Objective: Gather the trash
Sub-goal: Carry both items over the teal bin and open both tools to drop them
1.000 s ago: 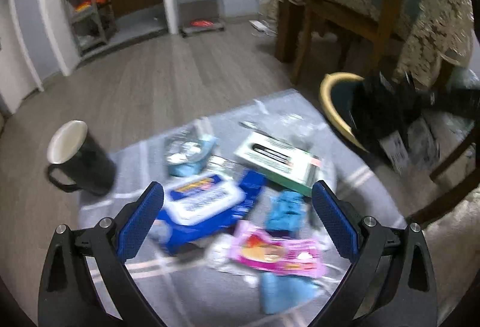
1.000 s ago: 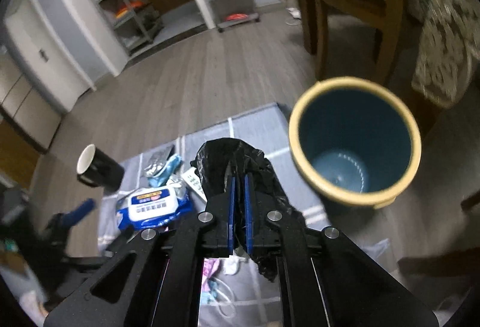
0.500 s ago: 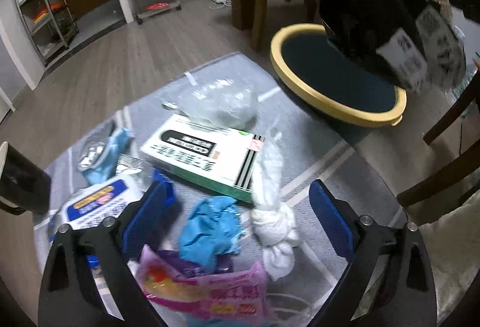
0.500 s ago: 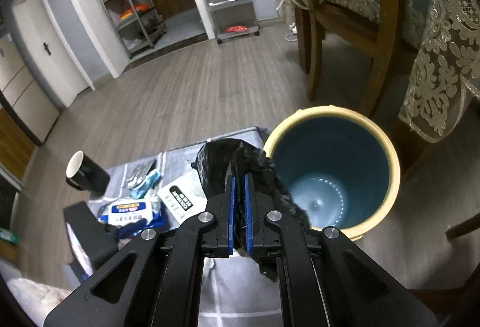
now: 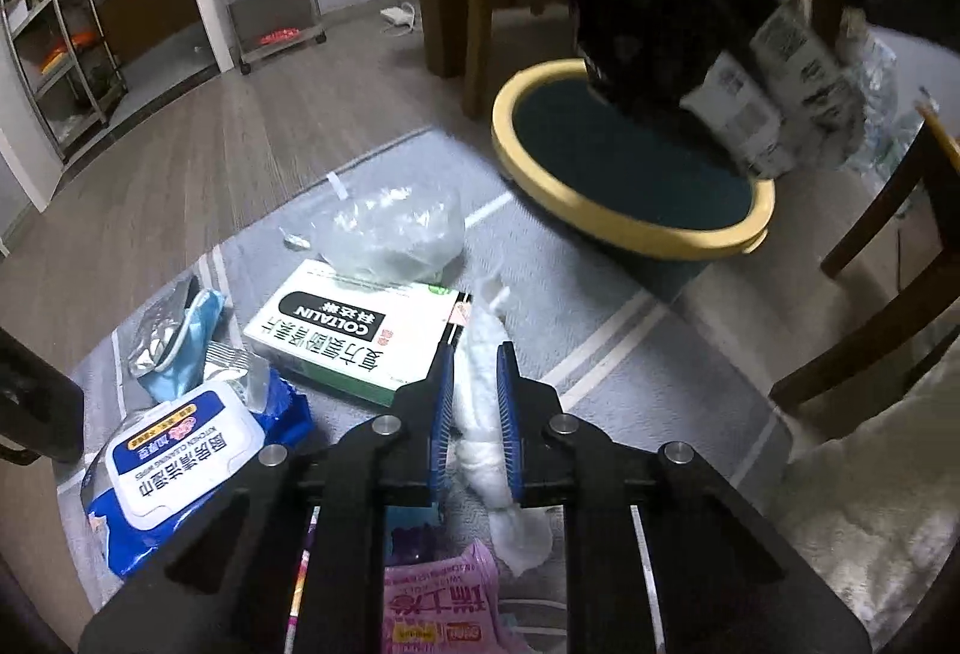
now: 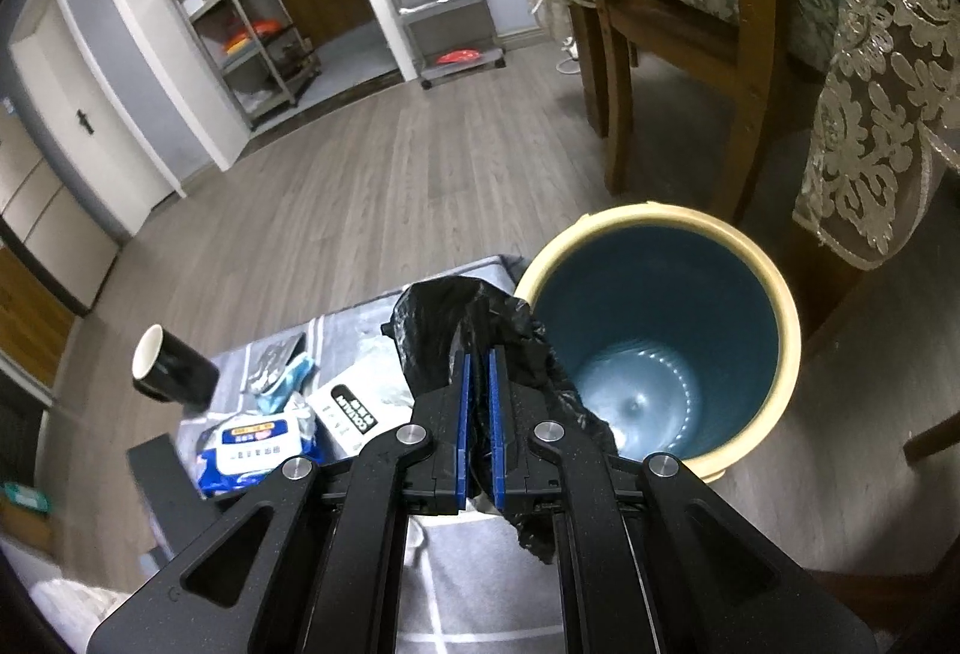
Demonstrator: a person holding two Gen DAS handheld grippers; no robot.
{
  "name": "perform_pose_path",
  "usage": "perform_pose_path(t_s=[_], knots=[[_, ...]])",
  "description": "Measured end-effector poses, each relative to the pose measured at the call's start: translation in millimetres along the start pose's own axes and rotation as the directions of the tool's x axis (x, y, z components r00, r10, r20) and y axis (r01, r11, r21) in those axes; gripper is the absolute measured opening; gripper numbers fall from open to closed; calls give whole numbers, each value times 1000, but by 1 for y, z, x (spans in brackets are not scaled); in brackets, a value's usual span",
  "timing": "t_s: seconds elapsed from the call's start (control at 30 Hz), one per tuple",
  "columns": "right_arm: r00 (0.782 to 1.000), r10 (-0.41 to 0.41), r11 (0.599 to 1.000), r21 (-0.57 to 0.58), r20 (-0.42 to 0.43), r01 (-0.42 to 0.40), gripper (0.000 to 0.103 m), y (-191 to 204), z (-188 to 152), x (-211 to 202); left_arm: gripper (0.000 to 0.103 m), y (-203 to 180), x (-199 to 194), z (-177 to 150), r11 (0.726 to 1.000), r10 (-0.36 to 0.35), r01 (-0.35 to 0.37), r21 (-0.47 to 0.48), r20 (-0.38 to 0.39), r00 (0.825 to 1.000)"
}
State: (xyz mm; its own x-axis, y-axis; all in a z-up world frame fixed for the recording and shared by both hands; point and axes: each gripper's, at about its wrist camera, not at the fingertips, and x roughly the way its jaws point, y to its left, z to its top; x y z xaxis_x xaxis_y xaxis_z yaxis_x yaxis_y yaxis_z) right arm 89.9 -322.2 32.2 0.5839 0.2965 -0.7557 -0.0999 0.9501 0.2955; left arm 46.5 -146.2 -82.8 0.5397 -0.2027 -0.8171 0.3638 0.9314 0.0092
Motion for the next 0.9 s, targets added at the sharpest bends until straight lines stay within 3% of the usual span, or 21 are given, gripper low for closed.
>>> perform_pose_path(t_s=[0.2, 0.57, 0.63, 0.9], knots=[[1000, 5, 1000, 6, 2, -5, 7, 0, 0, -1, 7, 4, -7, 0, 1000, 0, 0, -3, 3, 1000], [1000, -1, 1000, -5, -9, 1, 7, -1, 0, 3, 9, -8, 30, -8, 1000, 14, -11, 29, -113, 993], [1000, 3, 1000, 0, -11, -3, 7, -2, 0, 4, 1, -9, 27, -7, 999, 4, -1, 36, -97, 995], [1000, 21, 1000, 19, -6, -21, 7, -3, 0, 2, 1, -6, 1, 2, 1000, -27, 27, 15, -12, 1000]])
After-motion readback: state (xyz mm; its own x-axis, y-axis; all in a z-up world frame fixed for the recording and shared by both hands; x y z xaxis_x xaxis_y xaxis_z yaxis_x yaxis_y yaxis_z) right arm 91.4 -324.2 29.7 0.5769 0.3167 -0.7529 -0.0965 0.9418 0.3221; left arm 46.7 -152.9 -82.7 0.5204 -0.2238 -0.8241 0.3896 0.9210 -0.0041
